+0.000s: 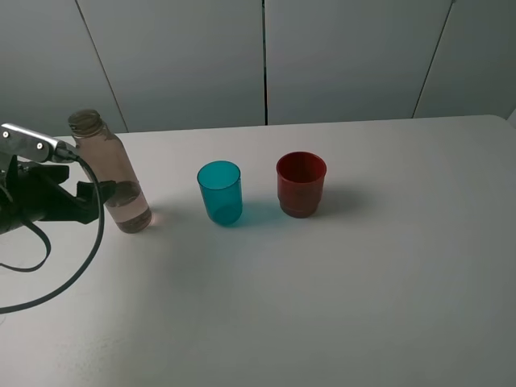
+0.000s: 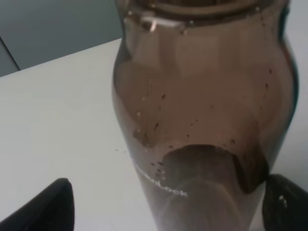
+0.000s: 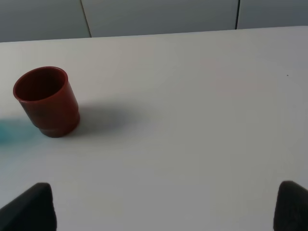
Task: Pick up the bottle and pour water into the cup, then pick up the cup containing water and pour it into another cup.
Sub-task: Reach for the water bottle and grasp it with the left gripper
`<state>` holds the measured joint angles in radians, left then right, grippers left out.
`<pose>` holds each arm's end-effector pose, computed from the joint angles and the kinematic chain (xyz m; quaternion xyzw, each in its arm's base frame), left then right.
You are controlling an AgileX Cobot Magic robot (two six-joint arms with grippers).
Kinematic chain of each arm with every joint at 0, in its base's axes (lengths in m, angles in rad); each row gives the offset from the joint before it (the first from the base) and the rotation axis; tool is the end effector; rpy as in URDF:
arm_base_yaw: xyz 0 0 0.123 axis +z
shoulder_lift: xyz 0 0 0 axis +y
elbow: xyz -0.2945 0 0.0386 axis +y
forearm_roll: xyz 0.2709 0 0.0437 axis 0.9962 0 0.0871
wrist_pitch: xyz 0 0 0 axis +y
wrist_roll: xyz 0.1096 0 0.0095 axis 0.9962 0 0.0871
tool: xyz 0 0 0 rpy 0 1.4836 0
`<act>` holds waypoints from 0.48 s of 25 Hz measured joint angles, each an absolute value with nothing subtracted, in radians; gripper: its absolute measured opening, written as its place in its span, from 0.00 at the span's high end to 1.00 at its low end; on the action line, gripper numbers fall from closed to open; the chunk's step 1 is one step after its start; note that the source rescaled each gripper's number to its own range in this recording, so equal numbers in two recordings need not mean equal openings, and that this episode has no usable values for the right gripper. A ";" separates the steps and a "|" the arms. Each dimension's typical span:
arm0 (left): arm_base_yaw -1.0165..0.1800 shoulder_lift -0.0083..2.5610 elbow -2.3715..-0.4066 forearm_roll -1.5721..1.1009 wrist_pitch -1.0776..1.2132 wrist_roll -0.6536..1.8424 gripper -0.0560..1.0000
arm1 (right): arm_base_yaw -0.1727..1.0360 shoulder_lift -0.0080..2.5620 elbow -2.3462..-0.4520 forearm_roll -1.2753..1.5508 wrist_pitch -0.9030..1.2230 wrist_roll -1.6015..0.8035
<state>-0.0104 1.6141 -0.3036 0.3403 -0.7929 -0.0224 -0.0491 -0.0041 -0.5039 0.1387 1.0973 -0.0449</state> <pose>0.2587 -0.0288 0.1175 0.1602 0.8306 -0.0461 0.5313 0.0173 0.0127 0.2781 -0.0024 0.8585 0.0452 0.5107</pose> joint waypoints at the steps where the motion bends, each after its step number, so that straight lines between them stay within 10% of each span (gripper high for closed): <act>1: -0.010 1.614 -0.304 0.340 -0.793 -0.022 0.01 | -0.049 -0.004 -0.504 0.139 1.097 -0.045; 12: -0.010 1.614 -0.304 0.341 -0.795 -0.022 0.01 | -0.049 -0.004 -0.504 0.139 1.097 -0.045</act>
<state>-0.0104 1.6141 -0.3036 0.3410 -0.7949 -0.0224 -0.0491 -0.0041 -0.5039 0.1387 1.0973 -0.0449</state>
